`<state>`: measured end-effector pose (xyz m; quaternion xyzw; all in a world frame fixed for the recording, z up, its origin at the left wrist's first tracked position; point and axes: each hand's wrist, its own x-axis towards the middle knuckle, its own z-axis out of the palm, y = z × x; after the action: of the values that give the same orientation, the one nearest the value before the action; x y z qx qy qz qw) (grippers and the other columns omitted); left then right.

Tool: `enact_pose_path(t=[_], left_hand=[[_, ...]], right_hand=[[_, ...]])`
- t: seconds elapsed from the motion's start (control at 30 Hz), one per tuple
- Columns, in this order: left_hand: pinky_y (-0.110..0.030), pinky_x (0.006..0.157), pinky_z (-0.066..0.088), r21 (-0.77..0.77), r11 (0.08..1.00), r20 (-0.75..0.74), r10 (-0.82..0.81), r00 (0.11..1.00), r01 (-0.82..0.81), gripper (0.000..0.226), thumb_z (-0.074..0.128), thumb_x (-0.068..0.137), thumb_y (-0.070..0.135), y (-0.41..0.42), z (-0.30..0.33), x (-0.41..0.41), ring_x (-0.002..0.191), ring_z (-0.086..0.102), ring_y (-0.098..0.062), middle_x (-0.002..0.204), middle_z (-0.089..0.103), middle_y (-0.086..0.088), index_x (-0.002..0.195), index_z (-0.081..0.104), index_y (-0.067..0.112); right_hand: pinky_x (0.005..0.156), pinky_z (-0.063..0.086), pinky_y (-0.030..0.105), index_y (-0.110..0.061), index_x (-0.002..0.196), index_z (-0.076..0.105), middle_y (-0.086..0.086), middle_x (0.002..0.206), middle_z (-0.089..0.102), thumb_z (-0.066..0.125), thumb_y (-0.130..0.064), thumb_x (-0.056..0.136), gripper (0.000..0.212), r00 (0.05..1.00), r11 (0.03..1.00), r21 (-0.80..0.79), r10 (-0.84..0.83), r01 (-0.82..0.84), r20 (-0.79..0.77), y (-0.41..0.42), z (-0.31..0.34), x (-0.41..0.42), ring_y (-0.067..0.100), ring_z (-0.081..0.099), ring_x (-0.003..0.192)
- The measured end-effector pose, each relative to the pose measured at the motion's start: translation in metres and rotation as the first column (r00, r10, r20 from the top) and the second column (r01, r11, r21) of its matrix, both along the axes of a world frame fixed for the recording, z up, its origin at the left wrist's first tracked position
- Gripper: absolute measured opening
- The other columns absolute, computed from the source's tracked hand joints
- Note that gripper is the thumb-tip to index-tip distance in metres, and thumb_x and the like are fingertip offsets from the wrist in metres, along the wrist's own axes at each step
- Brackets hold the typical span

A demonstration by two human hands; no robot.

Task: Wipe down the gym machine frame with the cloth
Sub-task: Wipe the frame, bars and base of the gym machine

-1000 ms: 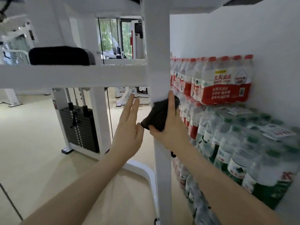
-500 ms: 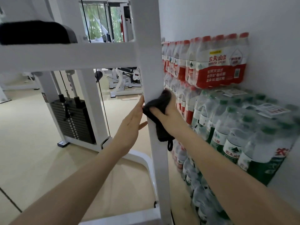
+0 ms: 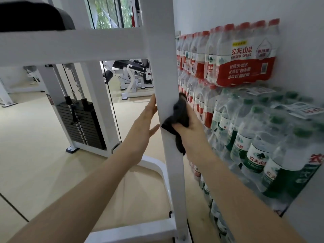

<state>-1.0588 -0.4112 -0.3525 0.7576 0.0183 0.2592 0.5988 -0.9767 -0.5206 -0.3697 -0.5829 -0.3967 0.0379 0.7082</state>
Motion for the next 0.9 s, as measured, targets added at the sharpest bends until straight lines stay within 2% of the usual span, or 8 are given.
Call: enact_pose_path(t=[0.17, 0.3, 0.4, 0.57, 0.67, 0.73, 0.83, 0.9], left_hand=[[-0.032, 0.103, 0.041, 0.019, 1.0, 0.0, -0.014, 1.0, 0.014, 0.051, 0.022, 0.091, 0.058, 0.004, 0.001, -0.001, 0.131, 0.029, 0.012, 0.144, 0.03, 0.031, 0.142, 0.021, 0.049], [-0.03, 0.102, 0.042, 0.03, 0.999, 0.005, 0.013, 1.0, -0.014, 0.045, 0.028, 0.099, 0.04, 0.001, 0.0, -0.002, 0.12, 0.038, 0.019, 0.131, 0.04, 0.041, 0.144, 0.02, 0.045], [-0.02, 0.094, 0.046, 0.038, 0.999, 0.02, 0.035, 0.999, -0.036, 0.049, 0.034, 0.101, 0.028, -0.003, -0.002, -0.002, 0.104, 0.046, 0.025, 0.112, 0.046, 0.048, 0.146, 0.018, 0.038], [-0.024, 0.097, 0.046, -0.018, 0.999, 0.038, 0.05, 0.998, -0.049, 0.045, 0.03, 0.102, 0.026, 0.002, -0.004, -0.001, 0.113, 0.049, 0.013, 0.126, 0.048, 0.029, 0.145, 0.023, 0.038], [-0.026, 0.096, 0.047, 0.009, 1.0, 0.026, 0.02, 0.999, -0.02, 0.042, 0.027, 0.102, 0.03, 0.008, -0.003, -0.002, 0.125, 0.039, 0.01, 0.136, 0.042, 0.029, 0.144, 0.027, 0.039], [-0.027, 0.096, 0.044, 0.005, 1.0, 0.031, -0.019, 0.999, 0.019, 0.042, 0.026, 0.103, 0.03, 0.011, -0.002, -0.002, 0.129, 0.036, 0.007, 0.14, 0.039, 0.025, 0.144, 0.028, 0.038], [-0.032, 0.102, 0.039, -0.054, 0.997, 0.012, -0.061, 0.998, 0.061, 0.042, 0.022, 0.102, 0.036, 0.017, 0.002, -0.005, 0.129, 0.037, 0.004, 0.143, 0.038, 0.021, 0.142, 0.034, 0.034], [-0.031, 0.104, 0.038, -0.079, 0.994, -0.004, -0.07, 0.998, 0.069, 0.047, 0.017, 0.101, 0.041, 0.021, 0.008, -0.008, 0.126, 0.043, 0.001, 0.139, 0.045, 0.016, 0.138, 0.043, 0.027]], right_hand=[[0.106, 0.036, 0.054, -0.046, 0.143, 0.016, -0.004, 0.152, 0.024, 0.057, -0.02, 0.079, 0.08, 0.972, 0.995, -0.065, -0.056, 0.073, 0.227, 0.012, 0.04, 0.021, 0.021, 0.027, 0.139], [0.099, 0.047, 0.042, -0.031, 0.148, 0.011, -0.003, 0.15, 0.028, 0.06, 0.001, 0.084, 0.087, 0.992, 0.986, -0.145, 0.098, -0.085, 0.083, 0.001, -0.017, 0.014, 0.01, 0.034, 0.135], [0.095, 0.05, 0.034, -0.028, 0.147, 0.016, -0.001, 0.144, 0.037, 0.064, -0.003, 0.082, 0.085, 0.996, 0.983, -0.157, 0.092, -0.092, -0.001, 0.0, -0.031, 0.007, 0.004, 0.043, 0.126], [0.111, 0.031, 0.047, -0.019, 0.148, 0.009, -0.001, 0.151, 0.025, 0.066, -0.006, 0.075, 0.094, 0.964, 0.999, 0.005, -0.033, 0.032, 0.264, 0.018, 0.017, 0.014, 0.015, 0.026, 0.14], [0.116, 0.019, 0.046, -0.021, 0.148, -0.005, 0.001, 0.155, 0.006, 0.06, -0.008, 0.08, 0.095, 0.898, 0.98, -0.087, -0.128, 0.18, 0.421, 0.017, -0.011, 0.015, 0.017, 0.009, 0.144], [0.117, 0.014, 0.046, -0.027, 0.148, -0.002, 0.0, 0.155, -0.011, 0.049, -0.012, 0.089, 0.08, 0.715, 0.912, -0.14, -0.199, 0.385, 0.671, 0.013, -0.042, 0.017, 0.025, 0.001, 0.144], [0.108, 0.026, 0.052, -0.019, 0.145, 0.02, 0.008, 0.153, 0.009, 0.046, -0.008, 0.092, 0.061, 0.06, 0.732, 0.096, -0.183, 0.674, 0.981, 0.005, -0.058, 0.034, 0.047, 0.017, 0.136], [0.112, 0.021, 0.05, -0.023, 0.145, 0.024, 0.008, 0.151, 0.018, 0.049, -0.013, 0.093, 0.059, -0.185, 0.691, 0.211, -0.113, 0.691, 0.976, -0.004, -0.038, 0.046, 0.043, 0.021, 0.137]])
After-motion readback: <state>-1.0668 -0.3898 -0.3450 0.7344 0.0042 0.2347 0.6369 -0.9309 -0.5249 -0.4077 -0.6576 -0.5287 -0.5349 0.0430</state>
